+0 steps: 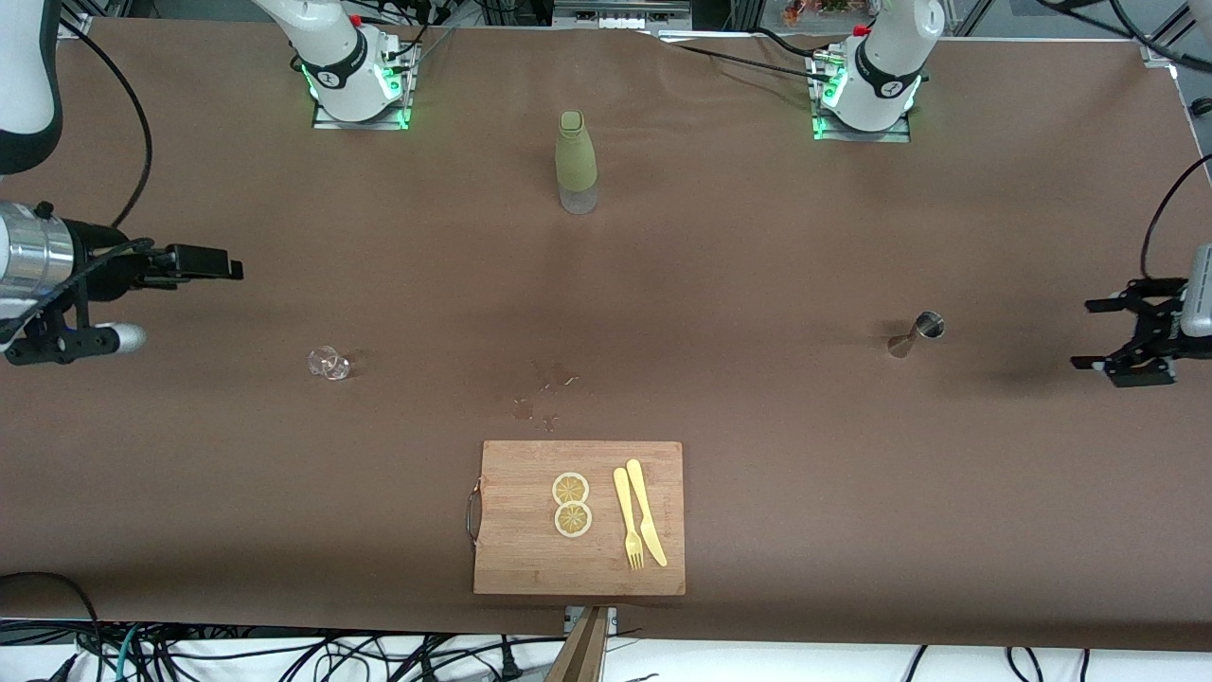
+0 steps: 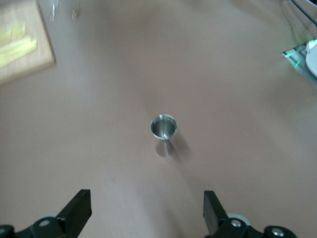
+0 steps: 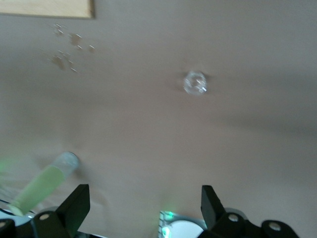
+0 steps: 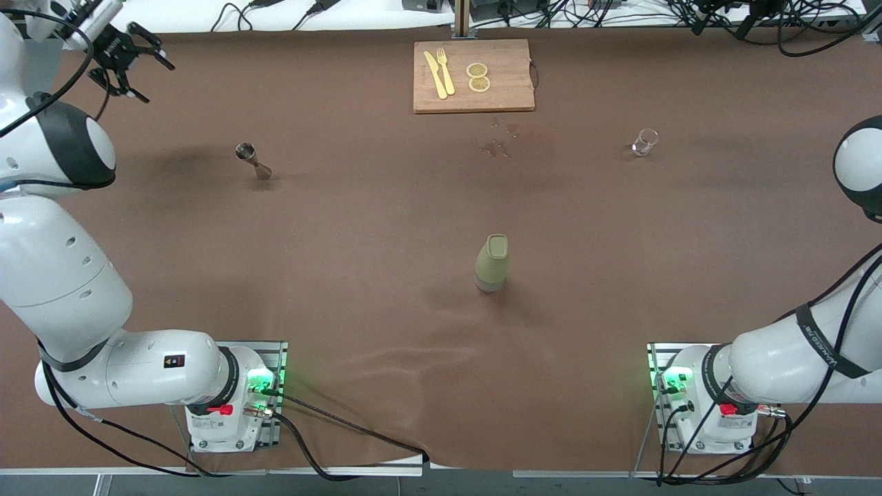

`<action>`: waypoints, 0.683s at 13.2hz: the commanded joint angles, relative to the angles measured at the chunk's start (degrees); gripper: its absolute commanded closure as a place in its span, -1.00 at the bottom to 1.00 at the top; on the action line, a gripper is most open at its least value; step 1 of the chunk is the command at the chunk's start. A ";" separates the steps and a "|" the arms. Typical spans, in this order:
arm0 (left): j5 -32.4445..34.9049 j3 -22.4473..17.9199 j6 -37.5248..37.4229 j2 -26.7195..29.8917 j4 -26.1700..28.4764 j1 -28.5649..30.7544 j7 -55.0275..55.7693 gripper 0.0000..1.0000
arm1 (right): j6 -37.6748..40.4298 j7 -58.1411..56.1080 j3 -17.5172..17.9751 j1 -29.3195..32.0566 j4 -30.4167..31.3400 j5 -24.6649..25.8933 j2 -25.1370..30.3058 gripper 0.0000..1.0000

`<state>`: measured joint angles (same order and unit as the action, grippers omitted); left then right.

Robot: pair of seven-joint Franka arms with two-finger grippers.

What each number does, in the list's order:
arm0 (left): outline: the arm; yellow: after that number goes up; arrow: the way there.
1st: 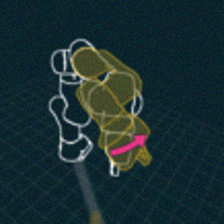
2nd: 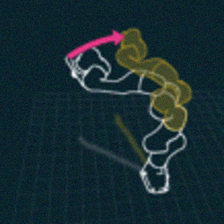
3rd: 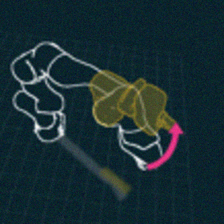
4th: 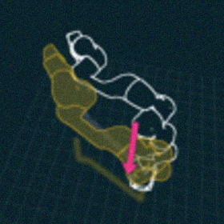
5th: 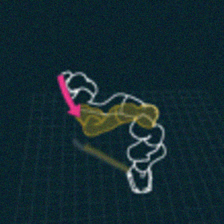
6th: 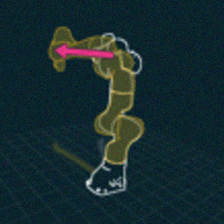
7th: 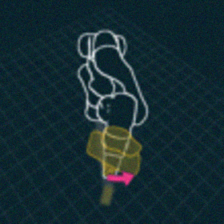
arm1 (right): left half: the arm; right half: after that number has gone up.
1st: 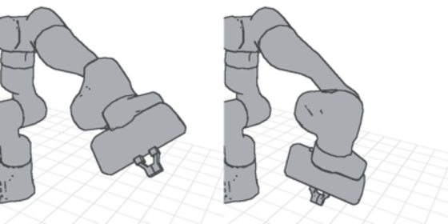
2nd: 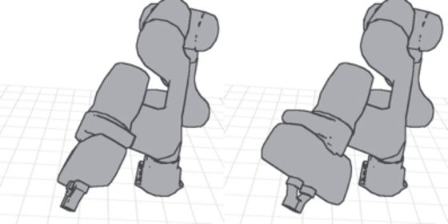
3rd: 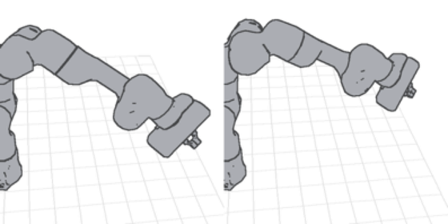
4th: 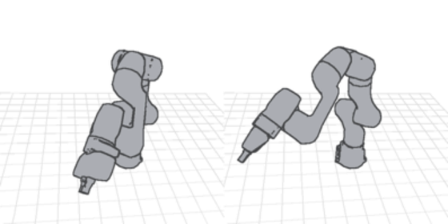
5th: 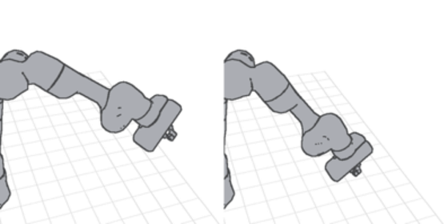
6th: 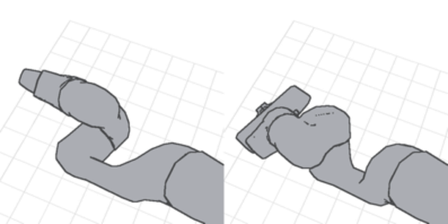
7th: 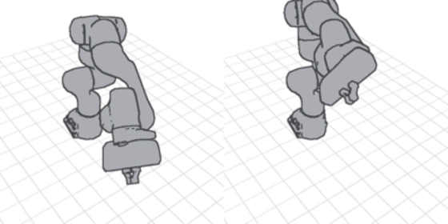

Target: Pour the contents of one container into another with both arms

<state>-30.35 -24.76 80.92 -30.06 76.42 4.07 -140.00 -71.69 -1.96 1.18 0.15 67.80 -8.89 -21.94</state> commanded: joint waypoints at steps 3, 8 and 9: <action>13.81 0.06 2.75 14.22 4.87 -7.22 29.98 -1.00 | 1.29 -3.03 -1.00 0.47 2.95 8.60 4.36 -1.00; 25.23 6.63 2.75 25.74 10.23 -10.57 74.69 -1.00 | -4.33 -5.77 -4.17 0.47 2.95 9.94 9.45 -1.00; 26.90 8.48 2.58 26.63 10.33 -11.18 82.79 -1.00 | -3.82 -5.69 -4.17 0.55 2.95 10.12 10.67 -1.00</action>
<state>-7.75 -19.38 81.74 -8.15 82.35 -5.50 -73.88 -74.48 -7.01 -3.15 0.73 68.54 0.28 -14.86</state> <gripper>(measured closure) 0.000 0.000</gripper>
